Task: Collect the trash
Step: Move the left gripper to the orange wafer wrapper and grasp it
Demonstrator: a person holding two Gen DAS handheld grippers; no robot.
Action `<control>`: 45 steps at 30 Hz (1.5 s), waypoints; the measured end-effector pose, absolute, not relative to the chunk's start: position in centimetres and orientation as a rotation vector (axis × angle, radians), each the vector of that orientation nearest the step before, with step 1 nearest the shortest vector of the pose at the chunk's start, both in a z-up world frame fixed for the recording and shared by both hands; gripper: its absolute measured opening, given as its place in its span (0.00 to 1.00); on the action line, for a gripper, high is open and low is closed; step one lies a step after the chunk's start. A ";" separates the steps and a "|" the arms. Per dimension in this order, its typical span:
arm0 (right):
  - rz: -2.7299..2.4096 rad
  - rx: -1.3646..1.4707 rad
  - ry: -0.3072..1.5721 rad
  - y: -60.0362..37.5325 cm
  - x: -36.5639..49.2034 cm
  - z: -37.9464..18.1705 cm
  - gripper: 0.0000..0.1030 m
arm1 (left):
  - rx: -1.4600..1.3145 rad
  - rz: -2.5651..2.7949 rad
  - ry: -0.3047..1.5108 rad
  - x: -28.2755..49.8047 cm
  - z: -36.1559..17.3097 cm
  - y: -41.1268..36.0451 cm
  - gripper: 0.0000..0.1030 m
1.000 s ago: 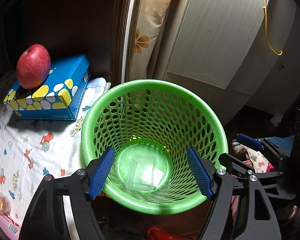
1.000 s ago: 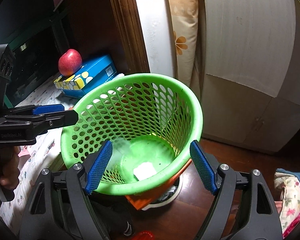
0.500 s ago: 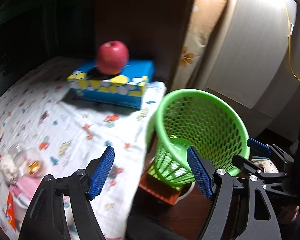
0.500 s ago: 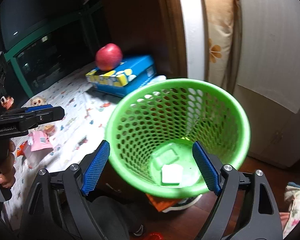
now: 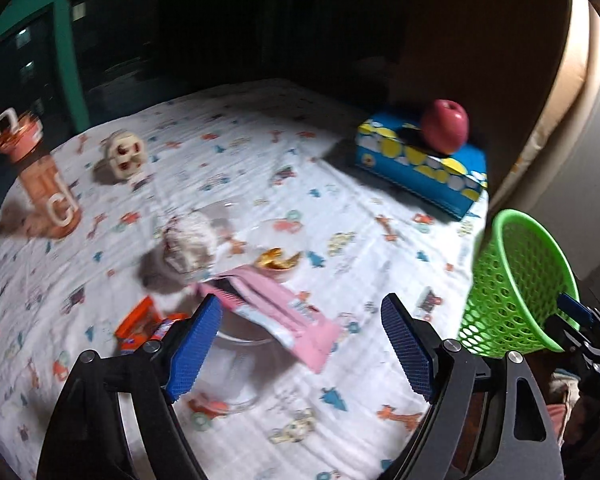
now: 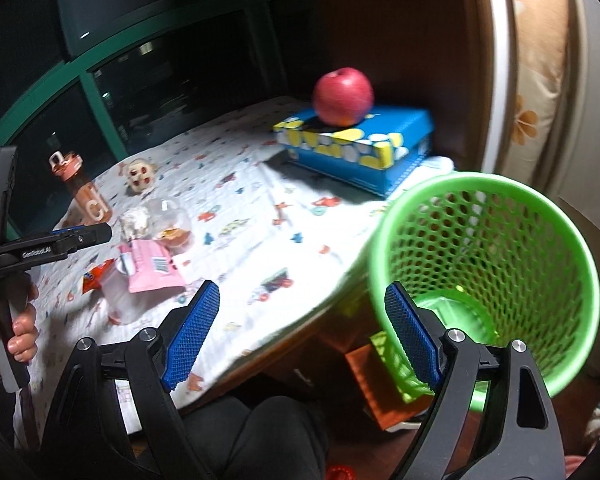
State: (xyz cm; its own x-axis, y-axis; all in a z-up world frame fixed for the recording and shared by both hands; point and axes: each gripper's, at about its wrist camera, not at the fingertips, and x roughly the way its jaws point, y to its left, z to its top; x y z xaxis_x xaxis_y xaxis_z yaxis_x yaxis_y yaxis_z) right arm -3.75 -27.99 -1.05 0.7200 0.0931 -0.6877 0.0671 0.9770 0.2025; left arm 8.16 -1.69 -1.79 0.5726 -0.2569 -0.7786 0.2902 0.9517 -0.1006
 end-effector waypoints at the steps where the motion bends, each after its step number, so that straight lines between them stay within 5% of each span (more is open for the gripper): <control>1: 0.027 0.210 0.770 -27.3 -3.4 -1.0 0.82 | 0.016 -0.283 0.922 8.6 -2.0 -0.1 0.79; 12: 0.145 0.162 0.796 -22.1 -0.1 -1.5 0.82 | -0.287 0.048 1.101 13.1 -6.0 11.0 0.90; 35: 0.282 0.128 0.880 -17.4 4.7 -4.4 0.82 | -0.497 0.163 1.311 17.2 -12.7 13.1 0.90; 45: 0.368 0.128 0.912 -14.7 6.8 -5.1 0.82 | -0.573 0.107 1.305 17.1 -13.6 13.2 0.56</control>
